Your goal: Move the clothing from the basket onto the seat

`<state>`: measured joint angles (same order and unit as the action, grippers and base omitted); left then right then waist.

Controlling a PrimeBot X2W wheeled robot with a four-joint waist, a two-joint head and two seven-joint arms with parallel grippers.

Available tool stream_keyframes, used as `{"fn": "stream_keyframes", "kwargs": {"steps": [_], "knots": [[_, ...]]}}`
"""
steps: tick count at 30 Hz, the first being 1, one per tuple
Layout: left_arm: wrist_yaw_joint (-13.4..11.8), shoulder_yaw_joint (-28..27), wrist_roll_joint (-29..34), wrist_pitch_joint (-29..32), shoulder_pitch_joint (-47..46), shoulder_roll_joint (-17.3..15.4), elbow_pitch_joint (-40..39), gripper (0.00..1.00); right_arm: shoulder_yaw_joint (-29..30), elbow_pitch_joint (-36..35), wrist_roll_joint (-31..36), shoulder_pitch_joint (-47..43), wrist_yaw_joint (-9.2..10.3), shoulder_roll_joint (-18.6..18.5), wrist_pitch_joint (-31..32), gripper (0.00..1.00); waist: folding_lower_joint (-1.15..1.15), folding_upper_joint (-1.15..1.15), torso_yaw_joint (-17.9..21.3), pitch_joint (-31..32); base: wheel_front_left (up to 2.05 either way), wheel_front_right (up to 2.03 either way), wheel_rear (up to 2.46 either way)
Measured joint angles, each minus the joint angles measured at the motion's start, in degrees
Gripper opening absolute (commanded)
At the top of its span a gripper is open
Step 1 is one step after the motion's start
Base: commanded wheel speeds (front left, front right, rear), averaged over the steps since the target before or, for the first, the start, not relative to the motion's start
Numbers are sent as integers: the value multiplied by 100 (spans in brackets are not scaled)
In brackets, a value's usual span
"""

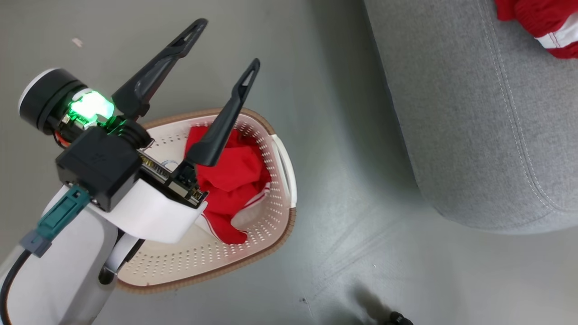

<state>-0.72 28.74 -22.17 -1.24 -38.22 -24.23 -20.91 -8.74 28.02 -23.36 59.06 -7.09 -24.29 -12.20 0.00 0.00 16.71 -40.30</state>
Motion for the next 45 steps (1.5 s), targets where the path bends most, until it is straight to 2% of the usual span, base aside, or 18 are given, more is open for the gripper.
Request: {"fn": "stream_keyframes", "kwargs": {"steps": [18, 24, 38, 45], "knots": [[-520, -539, -368, -969, 1013, 240, 498, 100, -944, -383, 341, -463, 0, 146, -79, 100, 0, 0, -731, 820, 0, 0, 0], [-621, -736, -550, -1115, 1408, 313, 730, 100, -1151, -459, 405, -784, 0, 235, -131, 100, 0, 0, -995, 1169, 0, 0, 0], [-728, -1085, -829, -1257, 2124, 475, 1192, 100, -926, -583, 541, -1569, 0, 331, -218, 100, 0, 0, -1405, 1891, 0, 0, 0], [-773, -1195, -946, -1298, 2427, 571, 1359, 100, -612, -1128, 582, -1946, 0, 545, -225, 100, 0, 0, -1551, 2242, 0, 0, 0]]}}
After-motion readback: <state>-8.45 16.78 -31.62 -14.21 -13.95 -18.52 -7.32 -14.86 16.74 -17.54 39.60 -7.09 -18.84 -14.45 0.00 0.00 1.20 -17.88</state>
